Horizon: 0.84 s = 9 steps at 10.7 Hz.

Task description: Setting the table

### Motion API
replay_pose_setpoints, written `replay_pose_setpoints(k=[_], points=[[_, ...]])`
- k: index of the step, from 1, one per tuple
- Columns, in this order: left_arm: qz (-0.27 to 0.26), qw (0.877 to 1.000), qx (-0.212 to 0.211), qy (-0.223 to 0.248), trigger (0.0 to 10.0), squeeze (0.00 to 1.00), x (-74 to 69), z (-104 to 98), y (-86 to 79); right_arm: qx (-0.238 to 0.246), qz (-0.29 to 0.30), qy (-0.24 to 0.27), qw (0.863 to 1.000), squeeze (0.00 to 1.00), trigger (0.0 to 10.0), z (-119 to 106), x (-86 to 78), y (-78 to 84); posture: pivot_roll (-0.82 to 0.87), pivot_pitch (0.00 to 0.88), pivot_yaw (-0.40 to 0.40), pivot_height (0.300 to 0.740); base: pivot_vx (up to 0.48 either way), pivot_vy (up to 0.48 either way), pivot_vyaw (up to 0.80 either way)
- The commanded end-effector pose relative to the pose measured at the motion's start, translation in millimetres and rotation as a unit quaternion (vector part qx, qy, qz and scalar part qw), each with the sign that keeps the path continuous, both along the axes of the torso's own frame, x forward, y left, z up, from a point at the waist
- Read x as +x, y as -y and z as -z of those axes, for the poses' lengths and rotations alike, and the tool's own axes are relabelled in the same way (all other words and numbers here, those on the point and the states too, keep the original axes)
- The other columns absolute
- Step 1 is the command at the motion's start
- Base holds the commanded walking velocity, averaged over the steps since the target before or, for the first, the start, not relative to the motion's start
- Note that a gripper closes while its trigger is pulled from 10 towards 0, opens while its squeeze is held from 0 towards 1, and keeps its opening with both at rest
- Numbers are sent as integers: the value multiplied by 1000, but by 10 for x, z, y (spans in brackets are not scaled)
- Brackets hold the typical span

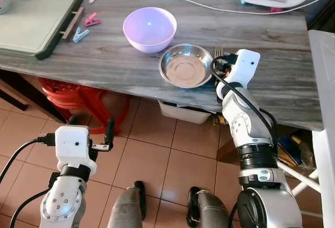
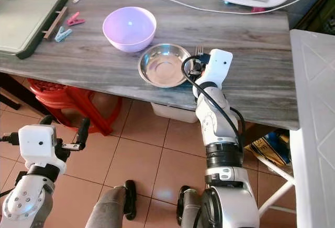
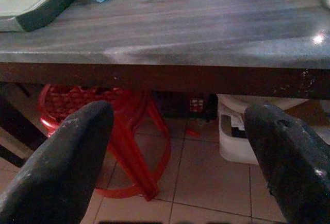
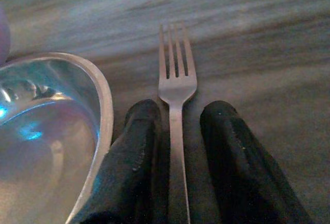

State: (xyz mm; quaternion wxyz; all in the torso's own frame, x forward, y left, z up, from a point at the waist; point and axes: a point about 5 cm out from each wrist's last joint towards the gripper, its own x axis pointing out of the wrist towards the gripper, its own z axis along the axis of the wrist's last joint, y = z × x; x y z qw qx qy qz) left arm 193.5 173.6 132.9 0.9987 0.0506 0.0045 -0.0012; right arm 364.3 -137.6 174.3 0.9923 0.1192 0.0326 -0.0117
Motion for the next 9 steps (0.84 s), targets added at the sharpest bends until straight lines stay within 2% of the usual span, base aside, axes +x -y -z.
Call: replay_pose_setpoints(k=[1, 2, 3, 6, 7, 9], points=[[0, 1000, 1, -7, 10000, 0, -29, 6, -3, -9, 4, -29, 1000, 725, 10000, 146, -33, 46, 127, 296, 35, 740, 0, 0, 0], [1, 1000, 0, -6, 10000, 0, -26, 7, 3, -16, 2, -18, 1000, 90, 10000, 100, -45, 40, 124, 294, 34, 740, 0, 0, 0], [2, 1000, 0, -6, 10000, 0, -25, 8, 7, -14, 5, -15, 1000, 0, 10000, 87, -55, 50, 122, 293, 34, 740, 0, 0, 0], [5, 1000, -2, -2, 10000, 0, -16, 12, 35, -30, 28, 43, 998, 0, 10000, -48, -145, 172, 112, 268, 24, 740, 0, 0, 0], [6, 1000, -4, -1, 10000, 0, -5, 20, 42, -63, 28, 80, 994, 0, 10000, -133, -180, 182, 107, 260, 23, 740, 0, 0, 0], [9, 1000, -6, 3, 10000, 0, 36, 23, 63, -87, 22, 118, 989, 0, 10000, -221, -198, 155, 100, 248, 23, 740, 0, 0, 0]])
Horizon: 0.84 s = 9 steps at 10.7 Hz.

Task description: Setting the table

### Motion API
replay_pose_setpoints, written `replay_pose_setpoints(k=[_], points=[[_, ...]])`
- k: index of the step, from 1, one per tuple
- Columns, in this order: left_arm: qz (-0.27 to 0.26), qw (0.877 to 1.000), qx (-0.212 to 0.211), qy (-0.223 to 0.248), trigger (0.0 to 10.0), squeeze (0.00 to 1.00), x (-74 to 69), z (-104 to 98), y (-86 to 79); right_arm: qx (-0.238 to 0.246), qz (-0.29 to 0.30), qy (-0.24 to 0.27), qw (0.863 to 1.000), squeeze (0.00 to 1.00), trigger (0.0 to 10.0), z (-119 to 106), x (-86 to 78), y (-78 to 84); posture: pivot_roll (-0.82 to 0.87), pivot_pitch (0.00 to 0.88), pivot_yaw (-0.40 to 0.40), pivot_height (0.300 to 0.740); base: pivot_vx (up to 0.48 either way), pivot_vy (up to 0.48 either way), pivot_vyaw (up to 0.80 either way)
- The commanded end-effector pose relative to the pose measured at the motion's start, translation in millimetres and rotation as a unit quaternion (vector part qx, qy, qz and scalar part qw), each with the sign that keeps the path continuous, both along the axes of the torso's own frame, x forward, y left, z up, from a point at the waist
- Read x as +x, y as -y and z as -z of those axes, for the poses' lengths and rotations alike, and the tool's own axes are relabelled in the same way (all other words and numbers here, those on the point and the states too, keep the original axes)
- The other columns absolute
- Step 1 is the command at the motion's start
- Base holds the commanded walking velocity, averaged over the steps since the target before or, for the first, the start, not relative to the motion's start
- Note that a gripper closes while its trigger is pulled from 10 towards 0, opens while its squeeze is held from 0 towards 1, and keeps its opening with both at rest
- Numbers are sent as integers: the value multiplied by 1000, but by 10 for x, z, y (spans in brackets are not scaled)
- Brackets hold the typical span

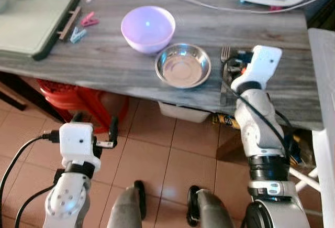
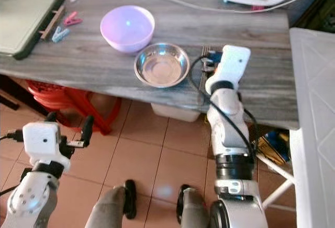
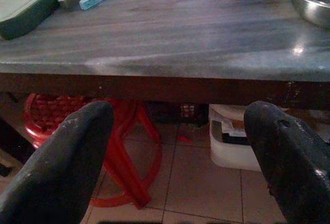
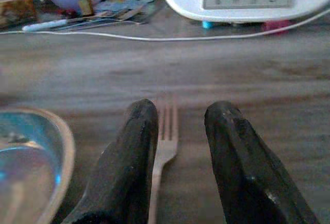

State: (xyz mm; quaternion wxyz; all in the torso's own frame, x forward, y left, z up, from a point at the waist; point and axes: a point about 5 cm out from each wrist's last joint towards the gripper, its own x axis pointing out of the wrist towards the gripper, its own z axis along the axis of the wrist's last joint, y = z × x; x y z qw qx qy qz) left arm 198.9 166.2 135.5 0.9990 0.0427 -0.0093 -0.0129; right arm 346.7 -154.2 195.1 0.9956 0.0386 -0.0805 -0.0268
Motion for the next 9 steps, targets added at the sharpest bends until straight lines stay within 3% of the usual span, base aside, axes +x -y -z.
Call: replay_pose_setpoints(k=[1, 4, 7, 9], points=[[-4, 1000, 2, -9, 10000, 0, -6, 46, -8, -7, -2, 5, 1000, 0, 10000, -2, -17, -6, 102, 246, 22, 740, 0, 0, 0], [-12, 1000, -1, -3, 10000, 0, 2, 30, -20, -38, 43, -71, 996, 0, 10000, 236, 0, 151, 104, 256, 12, 740, 0, 0, 0], [-12, 1000, -3, -8, 10000, 0, -57, 26, -17, -56, 54, -101, 992, 0, 10000, 280, 53, 242, 112, 290, 17, 740, 0, 0, 0], [-9, 1000, -1, -11, 10000, 0, -70, 26, -18, -42, 42, -124, 991, 0, 10000, 340, 80, 181, 113, 300, 22, 740, 0, 0, 0]])
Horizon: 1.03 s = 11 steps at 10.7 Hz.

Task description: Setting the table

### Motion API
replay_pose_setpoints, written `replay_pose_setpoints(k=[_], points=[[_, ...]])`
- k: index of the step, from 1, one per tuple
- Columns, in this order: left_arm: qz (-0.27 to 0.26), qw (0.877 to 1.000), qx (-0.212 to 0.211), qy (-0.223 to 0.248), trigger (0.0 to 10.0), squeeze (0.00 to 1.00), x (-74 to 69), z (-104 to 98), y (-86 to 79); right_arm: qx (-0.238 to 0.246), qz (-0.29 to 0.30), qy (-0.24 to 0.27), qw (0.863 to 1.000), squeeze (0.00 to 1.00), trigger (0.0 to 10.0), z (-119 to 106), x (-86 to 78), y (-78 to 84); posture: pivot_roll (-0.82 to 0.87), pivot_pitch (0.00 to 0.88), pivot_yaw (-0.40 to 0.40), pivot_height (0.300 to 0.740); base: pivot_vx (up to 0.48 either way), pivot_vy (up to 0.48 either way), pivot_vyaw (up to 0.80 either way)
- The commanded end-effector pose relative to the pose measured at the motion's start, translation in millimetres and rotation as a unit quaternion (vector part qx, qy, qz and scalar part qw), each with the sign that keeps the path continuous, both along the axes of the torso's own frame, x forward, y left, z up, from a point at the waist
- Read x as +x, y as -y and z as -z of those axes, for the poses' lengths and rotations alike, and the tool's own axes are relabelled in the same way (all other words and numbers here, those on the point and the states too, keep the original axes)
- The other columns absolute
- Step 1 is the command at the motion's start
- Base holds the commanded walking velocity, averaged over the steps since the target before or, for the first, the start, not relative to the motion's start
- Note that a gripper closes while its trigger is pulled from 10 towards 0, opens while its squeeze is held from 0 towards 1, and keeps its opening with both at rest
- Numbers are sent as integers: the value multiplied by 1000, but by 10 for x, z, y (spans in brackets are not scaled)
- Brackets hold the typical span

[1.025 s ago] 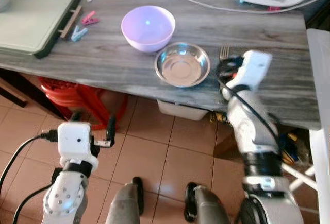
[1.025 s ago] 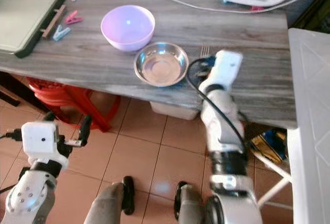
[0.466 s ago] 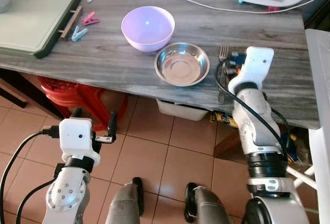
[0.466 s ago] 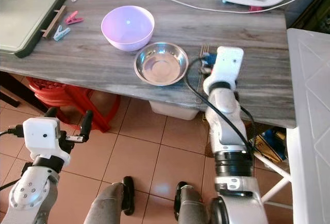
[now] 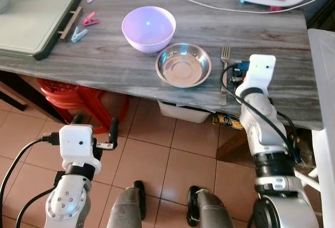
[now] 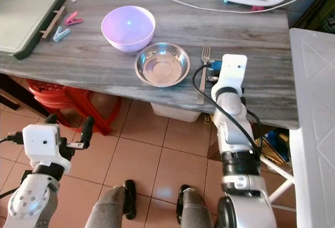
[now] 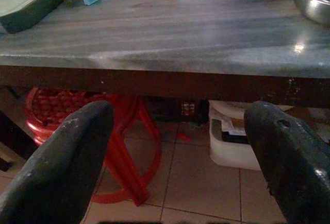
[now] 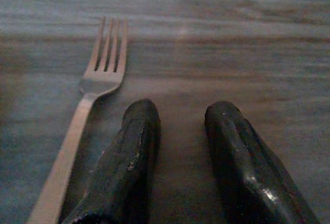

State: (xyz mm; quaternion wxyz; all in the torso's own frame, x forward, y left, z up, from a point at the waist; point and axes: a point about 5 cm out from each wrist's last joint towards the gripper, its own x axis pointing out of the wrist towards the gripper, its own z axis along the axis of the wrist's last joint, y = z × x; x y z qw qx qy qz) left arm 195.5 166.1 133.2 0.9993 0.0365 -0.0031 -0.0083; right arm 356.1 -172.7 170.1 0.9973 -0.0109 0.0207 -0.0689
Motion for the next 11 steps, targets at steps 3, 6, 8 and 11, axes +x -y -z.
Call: replay_pose_setpoints(k=[3, 6, 8, 11], points=[[-3, 1000, 6, -8, 10000, 0, -39, 2, -26, 25, -30, -31, 999, 0, 10000, 107, -2, -183, 120, 304, 20, 740, 0, 0, 0], [-3, 1000, 5, -8, 10000, 0, -21, 9, -26, 36, -46, -32, 998, 0, 10000, 102, 4, -287, 120, 299, 18, 740, 0, 0, 0], [-2, 1000, 5, -7, 10000, 0, -5, 13, -21, 42, -51, -30, 997, 0, 10000, 90, 20, -319, 119, 294, 18, 740, 0, 0, 0], [-1, 1000, 3, -6, 10000, 0, 6, 19, -19, 48, -68, -26, 996, 0, 10000, 63, 60, -431, 121, 290, 15, 740, 0, 0, 0]])
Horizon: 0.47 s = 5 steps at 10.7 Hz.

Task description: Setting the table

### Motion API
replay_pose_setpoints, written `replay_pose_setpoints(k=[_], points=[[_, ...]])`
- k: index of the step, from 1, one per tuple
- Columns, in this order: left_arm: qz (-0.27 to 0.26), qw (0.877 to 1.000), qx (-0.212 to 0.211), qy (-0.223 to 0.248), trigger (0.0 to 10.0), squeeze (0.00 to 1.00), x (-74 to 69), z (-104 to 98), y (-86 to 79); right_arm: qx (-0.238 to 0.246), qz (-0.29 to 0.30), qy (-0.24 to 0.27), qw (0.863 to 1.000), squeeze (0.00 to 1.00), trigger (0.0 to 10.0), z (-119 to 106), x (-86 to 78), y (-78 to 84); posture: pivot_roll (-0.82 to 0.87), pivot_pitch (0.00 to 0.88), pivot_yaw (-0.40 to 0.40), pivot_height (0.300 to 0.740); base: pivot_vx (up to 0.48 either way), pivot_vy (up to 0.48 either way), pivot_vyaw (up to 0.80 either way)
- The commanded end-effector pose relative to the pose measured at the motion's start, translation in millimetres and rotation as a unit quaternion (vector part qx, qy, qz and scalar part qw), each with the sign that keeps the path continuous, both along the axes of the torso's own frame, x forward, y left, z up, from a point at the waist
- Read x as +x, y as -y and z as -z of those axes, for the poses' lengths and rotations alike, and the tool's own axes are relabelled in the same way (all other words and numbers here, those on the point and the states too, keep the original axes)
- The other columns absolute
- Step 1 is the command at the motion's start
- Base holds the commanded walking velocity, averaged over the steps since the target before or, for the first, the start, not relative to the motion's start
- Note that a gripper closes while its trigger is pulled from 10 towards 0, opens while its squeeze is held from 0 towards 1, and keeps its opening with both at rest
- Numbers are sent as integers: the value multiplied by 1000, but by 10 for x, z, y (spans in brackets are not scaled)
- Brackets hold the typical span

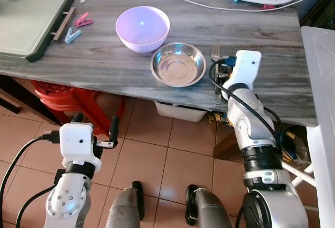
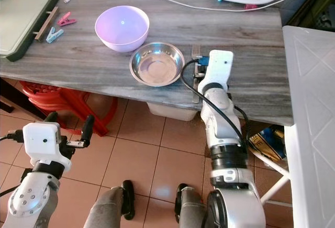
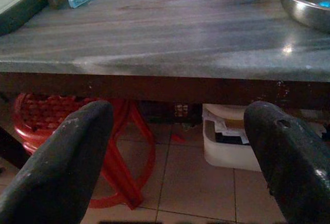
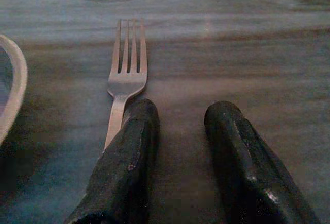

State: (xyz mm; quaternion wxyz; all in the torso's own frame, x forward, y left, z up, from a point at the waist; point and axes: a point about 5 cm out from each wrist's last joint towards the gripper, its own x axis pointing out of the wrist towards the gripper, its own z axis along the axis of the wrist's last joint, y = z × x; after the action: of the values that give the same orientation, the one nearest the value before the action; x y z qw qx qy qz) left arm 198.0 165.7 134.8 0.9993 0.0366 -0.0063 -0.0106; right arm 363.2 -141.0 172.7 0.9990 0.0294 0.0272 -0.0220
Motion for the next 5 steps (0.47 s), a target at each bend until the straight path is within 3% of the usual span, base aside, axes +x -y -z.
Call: replay_pose_setpoints(k=[1, 3, 5], points=[[-4, 1000, 3, -8, 10000, 0, -17, 35, -22, 6, -25, -21, 999, 0, 10000, 87, -3, -135, 123, 289, 13, 740, 0, 0, 0], [-4, 1000, 2, -7, 10000, 0, -17, 35, -22, 0, -21, -16, 1000, 0, 10000, 74, 1, -115, 122, 286, 13, 740, 0, 0, 0], [-1, 1000, 0, -5, 10000, 0, -14, 33, -12, -18, 12, 21, 1000, 0, 10000, -47, -46, 43, 118, 275, 12, 740, 0, 0, 0]])
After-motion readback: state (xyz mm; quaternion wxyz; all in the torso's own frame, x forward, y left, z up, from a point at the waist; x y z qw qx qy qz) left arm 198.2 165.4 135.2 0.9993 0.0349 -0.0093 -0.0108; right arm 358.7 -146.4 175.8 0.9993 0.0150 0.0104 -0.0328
